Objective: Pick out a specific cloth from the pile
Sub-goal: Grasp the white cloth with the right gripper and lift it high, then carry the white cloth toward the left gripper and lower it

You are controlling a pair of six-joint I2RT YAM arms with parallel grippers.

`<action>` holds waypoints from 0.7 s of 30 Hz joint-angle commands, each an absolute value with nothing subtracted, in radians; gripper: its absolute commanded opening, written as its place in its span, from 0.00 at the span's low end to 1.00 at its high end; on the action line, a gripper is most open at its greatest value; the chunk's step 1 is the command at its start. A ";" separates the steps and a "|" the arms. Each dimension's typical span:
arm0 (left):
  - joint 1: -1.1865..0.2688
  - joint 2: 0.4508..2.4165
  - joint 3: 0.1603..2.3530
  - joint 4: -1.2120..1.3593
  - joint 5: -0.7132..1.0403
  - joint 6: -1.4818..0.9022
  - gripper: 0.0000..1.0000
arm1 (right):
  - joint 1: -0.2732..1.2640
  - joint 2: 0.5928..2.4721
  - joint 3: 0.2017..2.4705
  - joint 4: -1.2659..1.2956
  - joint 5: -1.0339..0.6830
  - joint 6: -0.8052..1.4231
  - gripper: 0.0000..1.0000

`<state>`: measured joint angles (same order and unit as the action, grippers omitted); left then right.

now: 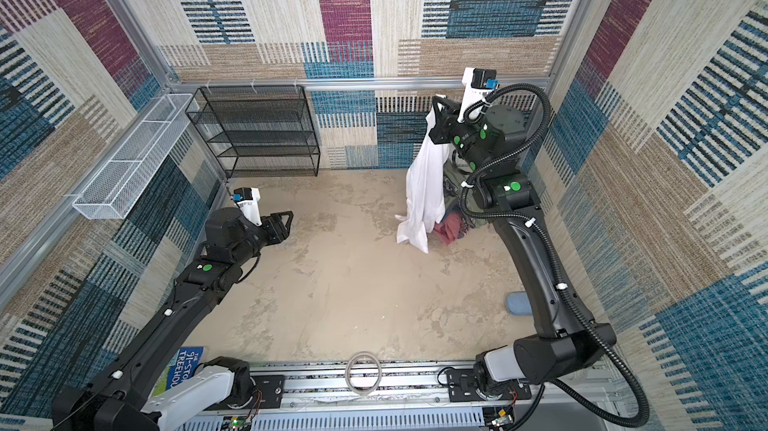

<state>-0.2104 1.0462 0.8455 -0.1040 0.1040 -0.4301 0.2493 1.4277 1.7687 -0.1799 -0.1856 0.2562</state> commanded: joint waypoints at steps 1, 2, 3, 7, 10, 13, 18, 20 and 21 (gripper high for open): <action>-0.210 1.029 0.859 -0.123 0.102 -0.440 0.60 | 0.251 1.448 1.825 -0.160 -0.291 0.267 0.00; -0.211 1.023 0.870 -0.139 0.101 -0.439 0.60 | 0.252 1.462 1.849 -0.161 -0.318 0.278 0.00; -0.210 1.018 0.881 -0.155 0.100 -0.435 0.60 | 0.253 1.477 1.872 -0.159 -0.344 0.289 0.00; -0.210 0.988 0.935 -0.246 0.075 -0.421 0.59 | 0.274 1.565 1.973 -0.150 -0.476 0.326 0.00; -0.211 0.952 0.965 -0.305 0.053 -0.413 0.59 | 0.331 1.649 2.082 -0.171 -0.502 0.309 0.00; -0.210 0.918 0.990 -0.371 0.028 -0.395 0.59 | 0.392 1.767 2.260 -0.223 -0.531 0.302 0.00; -0.210 0.863 1.003 -0.455 0.000 -0.374 0.58 | 0.440 1.980 2.560 -0.249 -0.612 0.371 0.00; -0.210 0.840 1.008 -0.489 -0.020 -0.366 0.58 | 0.462 2.046 2.649 -0.243 -0.634 0.397 0.00; -0.210 0.826 1.006 -0.501 -0.029 -0.365 0.58 | 0.473 2.068 2.663 -0.218 -0.643 0.416 0.00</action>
<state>-0.2111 0.8463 0.9974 -0.4313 0.0093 -0.3985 0.4503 2.0201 2.6099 -0.2382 -0.5758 0.3542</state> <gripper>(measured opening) 0.580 0.057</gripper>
